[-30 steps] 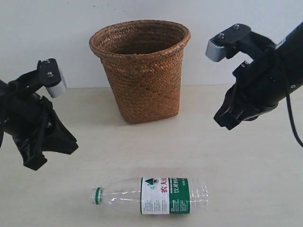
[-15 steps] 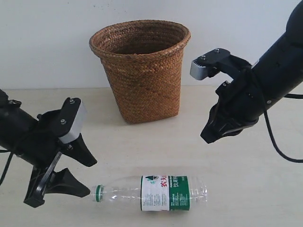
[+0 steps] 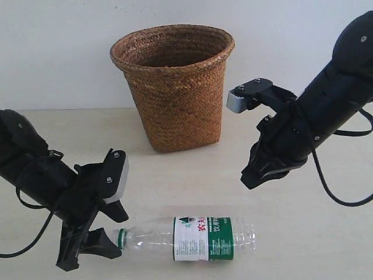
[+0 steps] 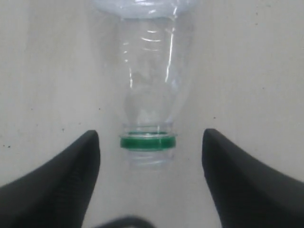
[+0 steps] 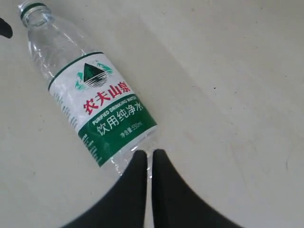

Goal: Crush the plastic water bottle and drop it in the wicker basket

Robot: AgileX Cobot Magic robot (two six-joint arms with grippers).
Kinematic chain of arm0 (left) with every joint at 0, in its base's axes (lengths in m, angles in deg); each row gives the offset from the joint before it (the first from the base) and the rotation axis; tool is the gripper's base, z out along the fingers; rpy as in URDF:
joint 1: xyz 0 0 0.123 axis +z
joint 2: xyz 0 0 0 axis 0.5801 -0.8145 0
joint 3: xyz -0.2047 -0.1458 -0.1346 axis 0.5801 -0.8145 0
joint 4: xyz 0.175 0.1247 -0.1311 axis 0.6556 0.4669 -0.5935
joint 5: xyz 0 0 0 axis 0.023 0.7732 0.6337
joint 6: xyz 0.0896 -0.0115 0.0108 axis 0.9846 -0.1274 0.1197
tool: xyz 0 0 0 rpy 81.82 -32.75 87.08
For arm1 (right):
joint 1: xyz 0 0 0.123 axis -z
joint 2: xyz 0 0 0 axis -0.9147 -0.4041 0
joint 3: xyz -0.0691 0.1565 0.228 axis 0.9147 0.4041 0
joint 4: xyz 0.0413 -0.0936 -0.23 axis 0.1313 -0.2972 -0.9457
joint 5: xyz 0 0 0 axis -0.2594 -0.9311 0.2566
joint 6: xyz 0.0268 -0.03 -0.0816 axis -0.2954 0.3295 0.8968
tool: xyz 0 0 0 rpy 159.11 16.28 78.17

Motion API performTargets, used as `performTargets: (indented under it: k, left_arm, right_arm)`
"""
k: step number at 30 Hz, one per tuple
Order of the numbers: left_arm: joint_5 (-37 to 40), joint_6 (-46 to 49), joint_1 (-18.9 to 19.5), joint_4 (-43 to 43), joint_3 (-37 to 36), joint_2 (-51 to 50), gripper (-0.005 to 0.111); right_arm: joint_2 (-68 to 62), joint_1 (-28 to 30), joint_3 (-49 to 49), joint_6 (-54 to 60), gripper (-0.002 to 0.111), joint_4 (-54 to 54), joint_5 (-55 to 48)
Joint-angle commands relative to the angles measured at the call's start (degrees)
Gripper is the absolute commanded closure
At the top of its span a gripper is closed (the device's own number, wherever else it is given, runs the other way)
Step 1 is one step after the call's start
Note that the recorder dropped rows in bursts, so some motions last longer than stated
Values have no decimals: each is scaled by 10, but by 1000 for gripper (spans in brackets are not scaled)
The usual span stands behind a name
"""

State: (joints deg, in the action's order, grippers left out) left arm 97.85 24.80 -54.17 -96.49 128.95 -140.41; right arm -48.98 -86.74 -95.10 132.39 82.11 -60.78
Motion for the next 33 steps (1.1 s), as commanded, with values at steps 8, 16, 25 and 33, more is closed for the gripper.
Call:
performTargets:
  k: [8,16,25,33]
  left_arm:
    - [-40,9,-26,-7,-3,-38,48]
    - [-73,4,-44,-7,-3,-41,51]
    - [-73,2,-44,-6,-3,-41,92]
    - [-73,-6,-44,-6,-3,-41,102]
  right_arm:
    - [-31,0,-3,7,108,10,6]
    - [-31,0,-3,7,108,11,3]
    - [-31,-7,-3,23,108,54,3]
    - [-54,-86,-3,-27,108,77,43]
